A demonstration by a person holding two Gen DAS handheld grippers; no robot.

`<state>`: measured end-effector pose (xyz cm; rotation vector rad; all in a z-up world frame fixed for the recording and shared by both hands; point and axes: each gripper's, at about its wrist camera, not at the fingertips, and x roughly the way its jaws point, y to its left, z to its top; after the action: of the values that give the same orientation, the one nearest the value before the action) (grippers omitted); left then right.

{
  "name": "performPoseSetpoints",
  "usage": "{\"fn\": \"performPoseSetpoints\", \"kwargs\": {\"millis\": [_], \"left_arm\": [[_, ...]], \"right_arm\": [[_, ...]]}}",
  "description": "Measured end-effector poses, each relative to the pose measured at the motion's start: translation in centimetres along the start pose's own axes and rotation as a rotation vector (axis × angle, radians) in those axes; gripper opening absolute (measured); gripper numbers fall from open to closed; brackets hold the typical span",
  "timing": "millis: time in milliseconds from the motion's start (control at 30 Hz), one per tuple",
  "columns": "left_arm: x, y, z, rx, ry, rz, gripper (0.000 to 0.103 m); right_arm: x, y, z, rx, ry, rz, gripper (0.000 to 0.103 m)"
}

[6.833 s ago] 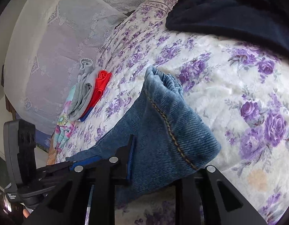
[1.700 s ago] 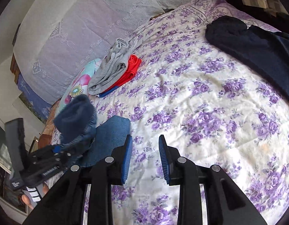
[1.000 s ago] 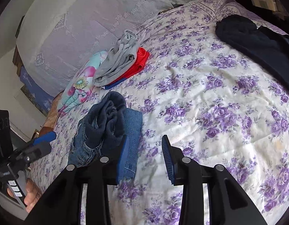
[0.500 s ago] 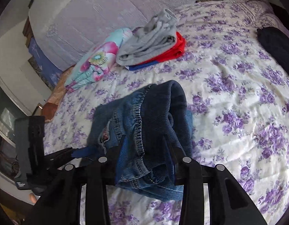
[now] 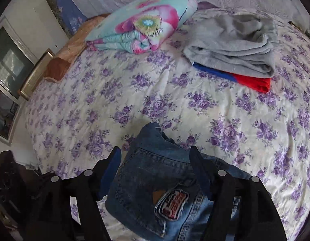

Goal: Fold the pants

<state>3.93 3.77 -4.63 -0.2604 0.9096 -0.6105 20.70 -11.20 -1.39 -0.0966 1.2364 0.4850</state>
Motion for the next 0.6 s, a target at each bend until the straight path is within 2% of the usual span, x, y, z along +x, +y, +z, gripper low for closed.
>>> {"fn": "performPoseSetpoints", "kwargs": {"millis": [67,133,233,267,300,333,400,500,533,600], "left_arm": [[0.1,-0.2,0.1,0.003,0.001,-0.018,0.08],[0.9,-0.8,0.3,0.013,0.018,-0.038,0.08],[2.6,-2.0,0.1,0.054,0.044,-0.045,0.08],[3.7,-2.2,0.1,0.061,0.063,-0.049,0.08],[4.9,-2.2,0.0,0.059,0.094,-0.056,0.08],[6.5,-2.0,-0.3,0.05,0.136,-0.061,0.08],[8.7,-2.0,-1.0,0.07,0.164,-0.018,0.081],[8.0,-3.5,-1.6,0.13,0.155,0.03,0.081],[7.4,-3.7,-1.6,0.133,0.158,0.025,0.081],[5.7,-3.5,-1.6,0.129,0.134,0.021,0.081]], "right_arm": [[2.0,0.8,0.8,-0.038,0.037,-0.028,0.067],[3.3,1.1,1.1,-0.054,0.064,-0.034,0.053],[5.9,1.5,1.4,-0.075,0.112,-0.115,0.051],[6.8,1.3,1.5,-0.066,0.13,-0.131,0.052],[7.6,1.0,1.5,-0.052,0.138,-0.141,0.059],[8.0,0.6,1.7,-0.035,0.137,-0.142,0.07],[8.3,-0.1,1.7,-0.001,0.139,-0.101,0.076],[6.2,-1.5,0.8,0.059,0.119,-0.018,0.075],[4.5,-2.0,0.2,0.088,0.092,-0.004,0.075],[-0.1,-2.7,-1.8,0.114,-0.018,0.02,0.075]]}}
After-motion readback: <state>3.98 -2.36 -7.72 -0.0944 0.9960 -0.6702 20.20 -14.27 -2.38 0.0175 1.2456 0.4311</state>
